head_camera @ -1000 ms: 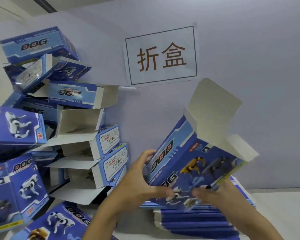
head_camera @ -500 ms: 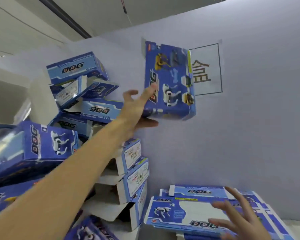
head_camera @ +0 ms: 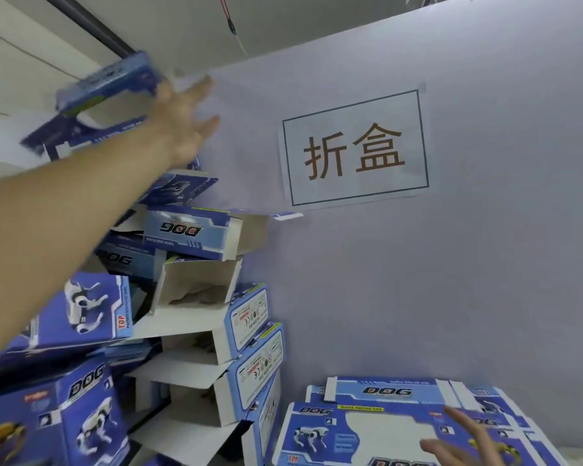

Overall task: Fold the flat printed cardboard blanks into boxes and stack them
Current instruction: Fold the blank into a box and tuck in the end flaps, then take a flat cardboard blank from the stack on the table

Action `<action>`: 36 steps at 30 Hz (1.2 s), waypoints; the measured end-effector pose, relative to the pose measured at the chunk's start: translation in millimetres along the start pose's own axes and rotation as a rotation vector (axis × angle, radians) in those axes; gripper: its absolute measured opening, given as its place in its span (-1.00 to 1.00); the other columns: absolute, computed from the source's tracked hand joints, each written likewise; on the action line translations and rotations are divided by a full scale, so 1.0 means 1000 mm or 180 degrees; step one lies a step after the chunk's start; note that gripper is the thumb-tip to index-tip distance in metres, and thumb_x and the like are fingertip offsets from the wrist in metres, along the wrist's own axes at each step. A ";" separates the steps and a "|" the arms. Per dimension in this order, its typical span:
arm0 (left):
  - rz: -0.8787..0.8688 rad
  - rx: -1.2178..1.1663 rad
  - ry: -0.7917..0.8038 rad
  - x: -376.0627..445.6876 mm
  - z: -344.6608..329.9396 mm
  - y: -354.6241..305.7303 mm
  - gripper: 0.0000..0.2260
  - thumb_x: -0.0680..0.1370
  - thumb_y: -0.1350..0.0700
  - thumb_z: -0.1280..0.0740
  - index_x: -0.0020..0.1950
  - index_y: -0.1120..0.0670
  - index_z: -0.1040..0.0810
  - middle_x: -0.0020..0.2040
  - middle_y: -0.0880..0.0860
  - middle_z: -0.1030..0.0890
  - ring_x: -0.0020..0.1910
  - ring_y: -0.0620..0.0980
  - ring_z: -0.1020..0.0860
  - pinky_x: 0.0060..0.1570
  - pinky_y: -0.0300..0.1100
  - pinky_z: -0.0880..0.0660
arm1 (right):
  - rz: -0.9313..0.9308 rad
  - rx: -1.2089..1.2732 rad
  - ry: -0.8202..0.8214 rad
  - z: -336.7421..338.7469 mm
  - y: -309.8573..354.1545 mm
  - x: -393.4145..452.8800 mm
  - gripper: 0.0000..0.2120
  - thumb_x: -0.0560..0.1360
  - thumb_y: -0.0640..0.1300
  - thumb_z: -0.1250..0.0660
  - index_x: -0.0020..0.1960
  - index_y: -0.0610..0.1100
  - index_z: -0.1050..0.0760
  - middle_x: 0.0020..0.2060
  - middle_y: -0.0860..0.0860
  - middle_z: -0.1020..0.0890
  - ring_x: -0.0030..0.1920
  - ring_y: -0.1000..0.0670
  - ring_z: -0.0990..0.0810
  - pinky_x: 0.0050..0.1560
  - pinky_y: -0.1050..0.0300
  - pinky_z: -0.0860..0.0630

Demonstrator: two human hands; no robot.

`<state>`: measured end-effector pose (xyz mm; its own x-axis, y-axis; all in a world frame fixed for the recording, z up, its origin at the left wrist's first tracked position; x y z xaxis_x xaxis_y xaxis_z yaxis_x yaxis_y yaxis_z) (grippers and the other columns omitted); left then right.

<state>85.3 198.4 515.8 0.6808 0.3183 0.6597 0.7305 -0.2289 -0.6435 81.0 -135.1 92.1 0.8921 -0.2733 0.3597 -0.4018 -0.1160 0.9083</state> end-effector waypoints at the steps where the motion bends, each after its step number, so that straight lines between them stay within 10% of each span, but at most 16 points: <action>1: -0.0185 0.0364 0.0161 -0.011 -0.008 0.009 -0.50 0.65 0.17 -0.28 0.56 0.03 -0.20 0.30 0.00 -0.44 0.12 0.02 -0.46 -0.10 -0.32 -0.53 | -0.0161 0.0212 0.0390 -0.008 -0.012 -0.006 -0.56 0.40 -0.74 -0.11 0.27 -0.58 -0.30 -0.03 -0.21 -0.58 -0.35 0.32 -0.59 -0.52 0.44 -0.38; 6: -0.0174 0.1460 0.1037 -0.080 -0.055 0.088 -0.68 0.62 0.23 -0.31 0.38 0.08 -0.43 0.12 0.11 -0.51 0.00 0.09 -0.52 -0.02 -0.01 -0.61 | -0.0867 -0.0620 0.0732 0.009 -0.038 0.003 -0.67 0.49 -0.57 -0.24 0.22 -0.41 -0.43 -0.07 -0.22 -0.68 -0.18 -0.01 -0.68 -0.32 0.41 -0.53; 11: 0.0053 0.2757 0.2140 -0.187 -0.079 0.207 -0.73 0.61 0.14 -0.34 0.31 -0.01 -0.54 0.33 0.07 -0.53 0.18 0.11 -0.58 0.14 -0.07 -0.56 | -0.0457 -0.0937 -0.0238 0.030 -0.017 -0.001 -0.79 0.48 -0.56 -0.28 -0.05 -0.32 -0.59 -0.16 -0.23 -0.66 -0.30 -0.11 -0.64 -0.36 0.44 -0.53; 15: 0.0898 0.3318 0.2433 -0.268 -0.047 0.303 -0.65 0.61 -0.02 -0.31 0.40 -0.14 -0.45 0.41 0.02 -0.47 0.16 0.05 -0.58 0.11 -0.15 -0.51 | -0.0408 -0.1045 -0.0636 0.039 -0.011 -0.006 -0.71 0.53 -0.47 -0.26 -0.16 -0.16 -0.63 -0.23 -0.14 -0.68 -0.16 -0.17 -0.66 -0.05 -0.14 -0.64; 18: 0.1271 0.3783 0.2497 -0.308 -0.015 0.351 -0.41 0.55 -0.24 -0.32 0.55 -0.19 -0.24 0.60 -0.11 -0.16 0.58 0.00 -0.12 0.53 0.09 -0.12 | -0.0495 -0.1184 -0.0577 0.041 -0.012 -0.006 -0.71 0.55 -0.45 -0.25 -0.12 -0.12 -0.62 -0.18 -0.11 -0.67 -0.14 -0.12 -0.65 0.06 -0.21 -0.60; 21: 0.1494 0.4226 0.2758 -0.333 0.006 0.379 -0.24 0.47 -0.41 -0.29 0.59 -0.22 -0.11 0.64 -0.13 0.00 0.62 -0.03 0.09 0.54 0.16 0.15 | -0.0534 -0.1359 -0.0505 0.039 -0.019 -0.005 -0.71 0.56 -0.41 -0.27 -0.11 -0.06 -0.60 -0.18 -0.05 -0.66 -0.09 -0.09 -0.63 0.10 -0.24 -0.58; 31: 0.1087 0.4502 0.2838 -0.339 0.016 0.370 -0.47 0.60 -0.32 -0.12 0.55 -0.25 -0.20 0.61 -0.10 -0.15 0.60 0.00 -0.03 0.54 0.11 0.05 | -0.0113 -0.1348 -0.0649 0.037 -0.029 -0.006 -0.70 0.57 -0.37 -0.28 -0.09 0.01 -0.59 -0.17 0.02 -0.67 -0.07 0.01 -0.62 0.09 -0.20 -0.61; 36: 0.0343 0.4345 0.1980 -0.321 0.009 0.340 -0.63 0.68 -0.13 -0.11 0.50 -0.24 -0.34 0.41 -0.15 -0.48 0.34 -0.08 -0.44 0.34 -0.08 -0.33 | 0.1724 -0.1495 -0.1491 0.034 0.009 -0.030 -0.75 0.49 -0.37 -0.32 0.05 -0.07 -0.57 -0.11 0.00 -0.60 -0.11 0.17 -0.56 -0.26 0.48 -0.49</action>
<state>114.6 26.5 81.9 0.8959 -0.1544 0.4165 0.3050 0.8955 -0.3241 43.9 -160.8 81.8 0.3828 -0.5552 0.7384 -0.5286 0.5239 0.6679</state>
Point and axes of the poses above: each hand's wrist, its own x-axis towards the middle knuckle, its own z-axis out of the back of the hand, y = z × x, the point moved 7 cm from there along x, towards the middle knuckle
